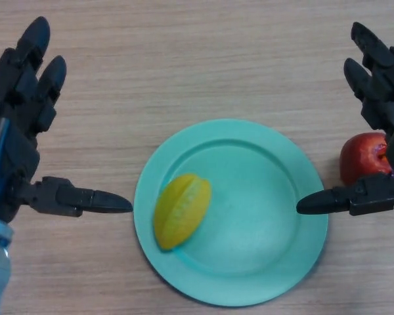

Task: Pick up the yellow starfruit and place it on the plate

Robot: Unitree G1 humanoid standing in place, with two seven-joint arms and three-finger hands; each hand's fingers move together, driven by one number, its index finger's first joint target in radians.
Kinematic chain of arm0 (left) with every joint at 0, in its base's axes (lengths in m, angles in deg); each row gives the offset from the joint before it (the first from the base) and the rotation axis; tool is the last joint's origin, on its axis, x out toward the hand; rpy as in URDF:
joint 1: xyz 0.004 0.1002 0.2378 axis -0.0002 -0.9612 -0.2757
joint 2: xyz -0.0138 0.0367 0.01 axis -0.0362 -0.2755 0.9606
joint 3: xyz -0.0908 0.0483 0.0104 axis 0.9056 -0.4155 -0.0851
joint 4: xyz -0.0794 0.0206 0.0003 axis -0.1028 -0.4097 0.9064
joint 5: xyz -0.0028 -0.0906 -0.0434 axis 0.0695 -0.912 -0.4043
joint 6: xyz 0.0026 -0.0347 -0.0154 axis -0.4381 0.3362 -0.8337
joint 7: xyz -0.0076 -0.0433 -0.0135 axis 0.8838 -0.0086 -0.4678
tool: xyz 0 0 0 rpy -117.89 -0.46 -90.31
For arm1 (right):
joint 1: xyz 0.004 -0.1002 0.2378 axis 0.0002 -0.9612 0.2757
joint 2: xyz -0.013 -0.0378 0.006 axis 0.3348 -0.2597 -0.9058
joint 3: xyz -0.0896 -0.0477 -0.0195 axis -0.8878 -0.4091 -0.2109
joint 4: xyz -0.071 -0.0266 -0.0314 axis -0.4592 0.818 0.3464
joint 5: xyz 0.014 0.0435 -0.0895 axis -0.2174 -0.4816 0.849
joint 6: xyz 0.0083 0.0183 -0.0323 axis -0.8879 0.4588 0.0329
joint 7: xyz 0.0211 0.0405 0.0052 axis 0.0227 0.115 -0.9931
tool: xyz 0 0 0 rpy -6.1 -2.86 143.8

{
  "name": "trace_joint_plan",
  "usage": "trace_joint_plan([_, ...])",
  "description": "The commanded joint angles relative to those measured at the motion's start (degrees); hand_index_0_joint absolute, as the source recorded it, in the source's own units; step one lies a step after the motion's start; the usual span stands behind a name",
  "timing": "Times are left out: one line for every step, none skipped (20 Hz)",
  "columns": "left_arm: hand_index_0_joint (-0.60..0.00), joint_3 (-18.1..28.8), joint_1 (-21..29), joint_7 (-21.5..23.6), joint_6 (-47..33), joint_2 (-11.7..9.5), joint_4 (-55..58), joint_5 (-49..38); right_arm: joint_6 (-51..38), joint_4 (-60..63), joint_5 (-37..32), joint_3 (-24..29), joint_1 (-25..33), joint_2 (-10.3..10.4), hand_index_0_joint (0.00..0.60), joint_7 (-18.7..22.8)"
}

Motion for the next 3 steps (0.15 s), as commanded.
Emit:
trace_joint_plan([0.000, 2.83, 1.75, 1.47, -7.01, -2.15, 2.72, 2.70, -8.88, -2.11, -2.96, 2.24, 1.45, -0.98, 0.000, 1.00])
trace_joint_plan([0.000, 2.73, 1.71, 1.57, -7.18, -2.14, 2.65, 3.35, -8.96, -2.03, -2.97, 2.10, 1.36, -0.92, 0.000, 0.90])
trace_joint_plan([0.000, 2.75, 1.63, 1.67, -7.50, -2.13, 2.62, 4.27, -8.95, -1.87, -3.00, 1.86, 1.22, -0.81, 0.000, 0.77])
